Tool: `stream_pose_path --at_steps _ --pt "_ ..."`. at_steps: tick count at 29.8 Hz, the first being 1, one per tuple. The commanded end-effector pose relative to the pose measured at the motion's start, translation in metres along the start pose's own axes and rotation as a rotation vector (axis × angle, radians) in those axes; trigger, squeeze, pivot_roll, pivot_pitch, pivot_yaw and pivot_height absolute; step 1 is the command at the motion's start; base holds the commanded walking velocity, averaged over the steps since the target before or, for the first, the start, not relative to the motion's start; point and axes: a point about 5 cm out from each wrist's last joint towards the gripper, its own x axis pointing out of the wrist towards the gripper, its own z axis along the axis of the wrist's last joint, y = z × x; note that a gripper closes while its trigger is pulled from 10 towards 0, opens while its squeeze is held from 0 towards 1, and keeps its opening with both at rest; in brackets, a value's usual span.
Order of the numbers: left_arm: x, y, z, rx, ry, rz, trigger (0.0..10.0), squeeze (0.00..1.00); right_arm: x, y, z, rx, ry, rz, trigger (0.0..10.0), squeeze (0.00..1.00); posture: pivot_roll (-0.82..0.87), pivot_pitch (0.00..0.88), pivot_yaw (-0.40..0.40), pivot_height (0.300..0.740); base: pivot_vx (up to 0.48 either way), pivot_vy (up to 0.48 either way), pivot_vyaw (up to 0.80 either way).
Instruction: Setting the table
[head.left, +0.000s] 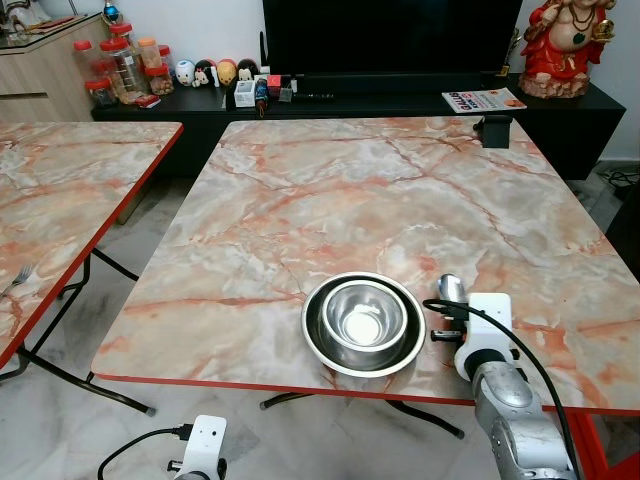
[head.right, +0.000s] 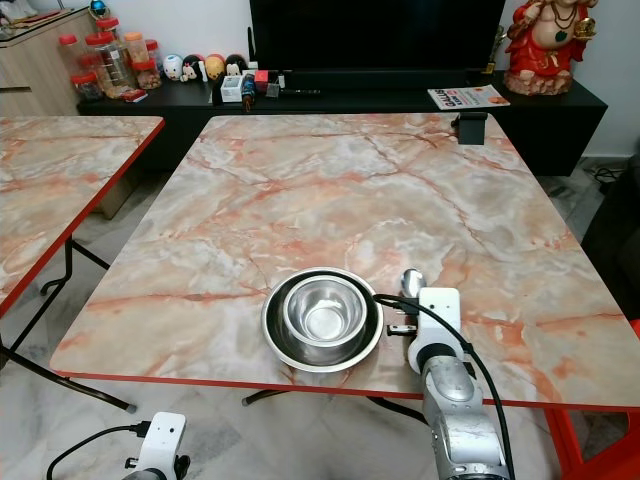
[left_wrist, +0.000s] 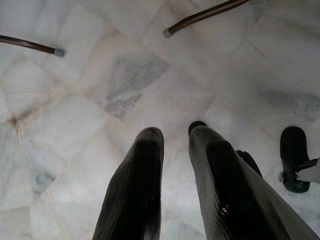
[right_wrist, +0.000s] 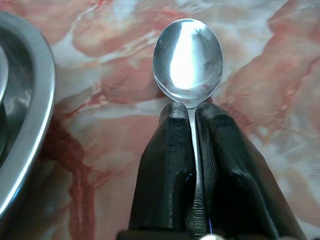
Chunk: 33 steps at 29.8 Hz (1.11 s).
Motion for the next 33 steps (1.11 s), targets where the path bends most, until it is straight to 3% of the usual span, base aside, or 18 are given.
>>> stream_pose_path --at_steps 1,26,27,28,33 --pt "-0.0003 0.0021 -0.0021 0.005 0.014 0.001 10.0 0.0 0.0017 0.0028 -0.0009 0.001 0.012 0.008 10.0 0.0 -0.13 0.0 0.054 0.74 0.0 0.0 0.0" --pt "-0.0006 0.0027 -0.0033 0.009 0.016 -0.002 10.0 0.0 0.0067 0.0018 -0.0013 0.006 0.006 -0.009 10.0 0.0 -0.13 0.0 0.057 0.74 0.0 0.0 0.0" --pt "-0.0006 0.0028 -0.0034 0.011 0.016 -0.002 10.0 0.0 0.0066 0.002 -0.0015 0.007 0.006 -0.009 10.0 0.59 -0.13 0.0 0.059 0.74 0.0 0.0 0.0" --pt "-0.0007 0.003 -0.0033 0.013 0.016 -0.003 10.0 0.0 0.0066 0.0024 -0.0017 0.01 0.005 -0.009 10.0 1.0 -0.13 0.0 0.059 0.74 0.0 0.0 0.0" --pt "-0.0004 0.0027 -0.0023 0.015 0.015 -0.005 10.0 0.0 0.0069 0.002 -0.0013 0.012 0.001 -0.014 10.0 1.0 -0.13 0.0 0.06 0.74 0.0 0.0 0.0"
